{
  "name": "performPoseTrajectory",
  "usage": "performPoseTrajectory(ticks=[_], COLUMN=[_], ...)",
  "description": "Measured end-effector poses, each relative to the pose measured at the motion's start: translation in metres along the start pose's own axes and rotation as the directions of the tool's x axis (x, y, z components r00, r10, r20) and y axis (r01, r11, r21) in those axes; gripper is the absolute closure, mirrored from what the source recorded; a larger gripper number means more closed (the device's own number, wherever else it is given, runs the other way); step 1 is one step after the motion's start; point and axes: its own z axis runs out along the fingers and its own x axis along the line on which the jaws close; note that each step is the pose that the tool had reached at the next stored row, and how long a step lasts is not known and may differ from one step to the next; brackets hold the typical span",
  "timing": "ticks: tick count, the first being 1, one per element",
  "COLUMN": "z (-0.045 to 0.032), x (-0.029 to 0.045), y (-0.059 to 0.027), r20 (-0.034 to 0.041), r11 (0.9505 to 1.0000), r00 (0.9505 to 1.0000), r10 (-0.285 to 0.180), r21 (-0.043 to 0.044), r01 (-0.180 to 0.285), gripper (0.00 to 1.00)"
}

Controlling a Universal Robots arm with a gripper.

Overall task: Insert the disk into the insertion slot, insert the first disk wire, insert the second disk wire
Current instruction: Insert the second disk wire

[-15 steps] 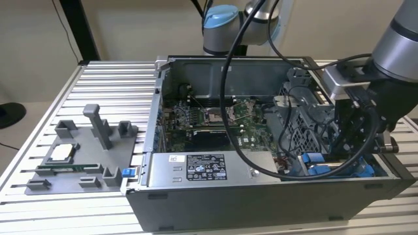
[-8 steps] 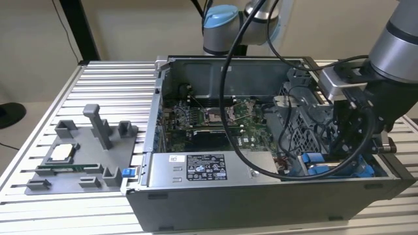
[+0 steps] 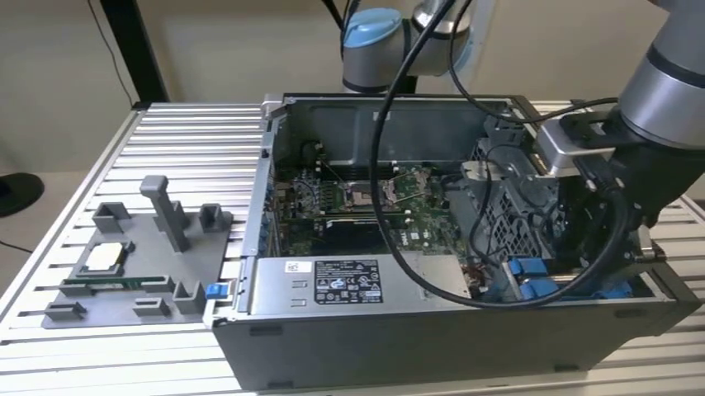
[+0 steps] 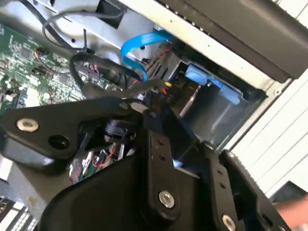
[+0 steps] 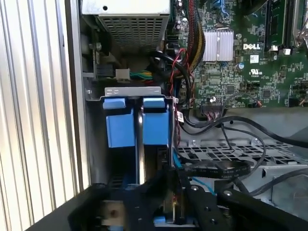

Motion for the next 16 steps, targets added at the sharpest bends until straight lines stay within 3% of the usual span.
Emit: performPoseTrajectory(ticks=[16], z=[-0.0712], x=[-0.0040], y=[-0.0043], r20=[0.0009], r11=[1.0000], r00=[1.0000], r10=[0.001], r21=[0.0001], r01=[-0.001], gripper=[0.00])
